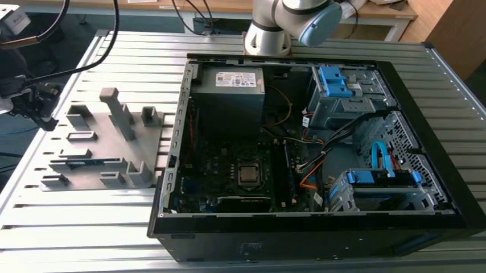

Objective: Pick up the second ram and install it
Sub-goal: 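Reach for the second ram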

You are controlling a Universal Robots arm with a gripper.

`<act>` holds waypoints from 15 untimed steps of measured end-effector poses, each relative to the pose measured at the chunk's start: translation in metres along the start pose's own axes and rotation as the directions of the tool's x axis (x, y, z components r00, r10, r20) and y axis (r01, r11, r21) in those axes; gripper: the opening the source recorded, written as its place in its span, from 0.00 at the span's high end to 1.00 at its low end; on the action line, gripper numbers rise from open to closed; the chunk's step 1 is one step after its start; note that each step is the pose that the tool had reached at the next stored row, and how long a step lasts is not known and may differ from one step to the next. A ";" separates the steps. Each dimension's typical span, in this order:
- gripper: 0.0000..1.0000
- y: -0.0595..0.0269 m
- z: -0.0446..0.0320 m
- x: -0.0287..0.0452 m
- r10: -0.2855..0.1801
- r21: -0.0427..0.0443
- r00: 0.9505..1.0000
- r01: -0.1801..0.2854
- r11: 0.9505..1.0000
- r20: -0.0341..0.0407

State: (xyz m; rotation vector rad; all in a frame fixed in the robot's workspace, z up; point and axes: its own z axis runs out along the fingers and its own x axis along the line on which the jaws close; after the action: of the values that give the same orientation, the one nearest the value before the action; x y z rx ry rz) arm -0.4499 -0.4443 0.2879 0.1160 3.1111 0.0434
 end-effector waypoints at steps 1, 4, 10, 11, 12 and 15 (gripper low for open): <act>0.90 0.0000 0.0008 0.0000 0.000 0.000 1.000 0.000 1.000 0.000; 0.90 -0.0001 0.0035 0.0001 0.000 0.000 1.000 0.000 1.000 0.000; 0.90 -0.0003 0.0085 0.0002 0.000 0.001 1.000 0.000 1.000 0.000; 0.90 -0.0003 0.0094 0.0003 0.000 0.001 1.000 0.000 1.000 0.000; 0.90 -0.0003 0.0103 0.0003 0.000 0.001 1.000 0.000 1.000 0.000; 0.90 -0.0004 0.0132 0.0003 0.000 0.001 1.000 0.000 1.000 0.000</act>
State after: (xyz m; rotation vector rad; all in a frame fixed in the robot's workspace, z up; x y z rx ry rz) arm -0.4498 -0.4443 0.2747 0.1162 3.1110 0.0426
